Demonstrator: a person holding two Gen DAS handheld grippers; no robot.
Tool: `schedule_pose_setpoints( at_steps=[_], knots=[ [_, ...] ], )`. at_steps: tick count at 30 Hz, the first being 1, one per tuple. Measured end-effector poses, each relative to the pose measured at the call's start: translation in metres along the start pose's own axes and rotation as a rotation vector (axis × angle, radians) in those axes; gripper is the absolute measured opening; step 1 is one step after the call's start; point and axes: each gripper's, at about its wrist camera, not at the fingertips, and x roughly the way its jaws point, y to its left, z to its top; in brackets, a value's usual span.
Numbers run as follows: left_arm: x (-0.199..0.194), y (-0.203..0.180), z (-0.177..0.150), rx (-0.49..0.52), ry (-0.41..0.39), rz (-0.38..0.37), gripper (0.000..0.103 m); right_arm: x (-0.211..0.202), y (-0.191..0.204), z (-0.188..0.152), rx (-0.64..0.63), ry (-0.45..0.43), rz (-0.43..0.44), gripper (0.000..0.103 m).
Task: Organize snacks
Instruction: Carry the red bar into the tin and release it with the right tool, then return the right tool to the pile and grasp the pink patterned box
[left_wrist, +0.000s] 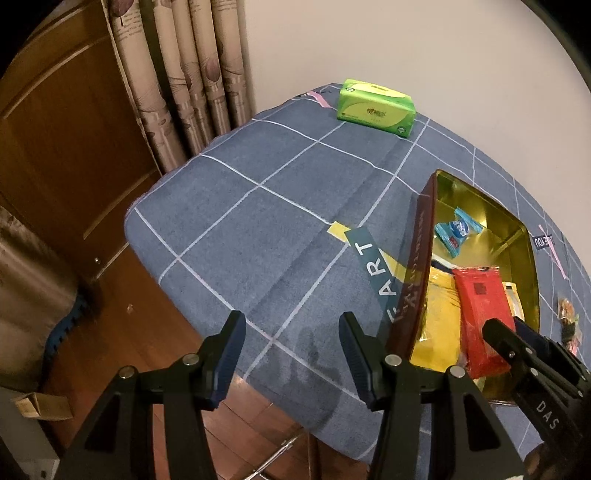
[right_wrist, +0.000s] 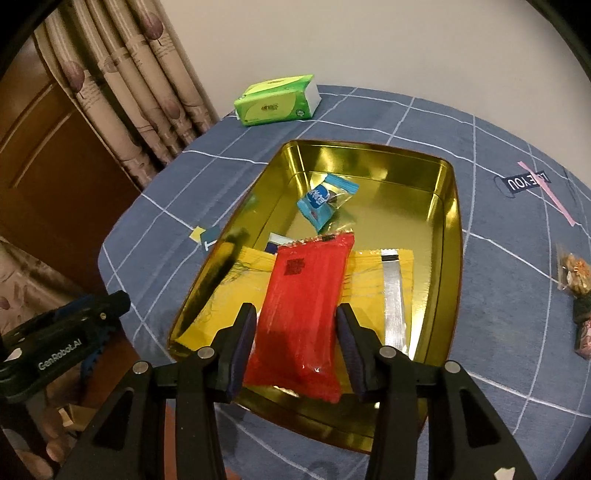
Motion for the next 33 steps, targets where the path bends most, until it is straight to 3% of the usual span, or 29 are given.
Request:
schedule_pose_setpoints(
  at_steps=[21, 27, 33],
  knots=[
    [-0.009, -0.01, -0.001, 0.046, -0.039, 0.021, 0.054, -0.035, -0.025, -0.001, 0.023, -0.083, -0.027, 0.046],
    [-0.011, -0.013, -0.001, 0.06, -0.05, 0.029, 0.054, -0.055, -0.066, -0.006, 0.069, -0.12, -0.104, 0.048],
    [-0.011, -0.015, -0.001, 0.069, -0.055, 0.037, 0.054, -0.074, -0.135, -0.02, 0.166, -0.129, -0.219, 0.048]
  ],
)
